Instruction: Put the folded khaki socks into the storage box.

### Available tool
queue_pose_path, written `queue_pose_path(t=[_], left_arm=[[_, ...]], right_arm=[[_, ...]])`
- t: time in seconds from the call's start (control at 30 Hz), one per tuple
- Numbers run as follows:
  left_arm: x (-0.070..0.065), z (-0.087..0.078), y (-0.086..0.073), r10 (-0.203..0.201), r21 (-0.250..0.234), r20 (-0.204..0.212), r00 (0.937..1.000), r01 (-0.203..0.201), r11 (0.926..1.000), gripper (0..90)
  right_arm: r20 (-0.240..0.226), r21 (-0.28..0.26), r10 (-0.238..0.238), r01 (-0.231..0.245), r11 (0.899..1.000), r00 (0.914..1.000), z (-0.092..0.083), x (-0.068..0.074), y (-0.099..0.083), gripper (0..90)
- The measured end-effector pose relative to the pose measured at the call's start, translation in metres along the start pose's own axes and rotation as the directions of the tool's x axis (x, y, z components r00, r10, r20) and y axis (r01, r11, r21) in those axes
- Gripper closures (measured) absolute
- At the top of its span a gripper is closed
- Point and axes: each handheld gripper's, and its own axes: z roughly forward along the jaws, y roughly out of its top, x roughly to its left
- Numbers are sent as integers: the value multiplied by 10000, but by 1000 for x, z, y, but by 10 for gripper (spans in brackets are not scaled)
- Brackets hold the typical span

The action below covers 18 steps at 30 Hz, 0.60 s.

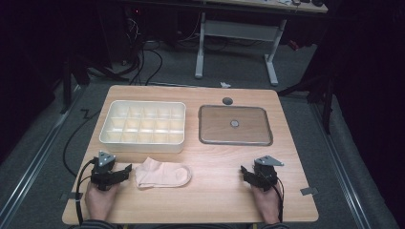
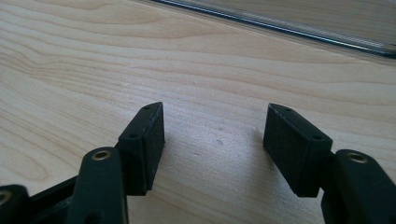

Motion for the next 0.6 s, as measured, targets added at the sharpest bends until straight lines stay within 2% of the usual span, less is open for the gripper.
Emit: queue_pose_path(t=[0.3, 0.4, 0.47, 0.6], left_arm=[[-2, 1, 0, 121, 39, -102, 9999, -121, 9999, 276], [0, 0, 0, 14, -6, -67, 10000, -14, 10000, 286], [3, -1, 0, -153, -70, 147, 9998, 154, 9999, 290], [4, -1, 0, -215, -98, 213, 9995, 217, 9997, 290]], right_arm=[[-93, -30, -69, 68, 10000, 9999, -1, 0, 0, 423], [-25, -50, -50, 50, 10000, 10000, -2, 0, -1, 425], [-5, -48, 13, -13, 10000, 10000, -2, 1, -2, 430], [62, -49, 57, -56, 10000, 10000, -2, 2, -2, 431]])
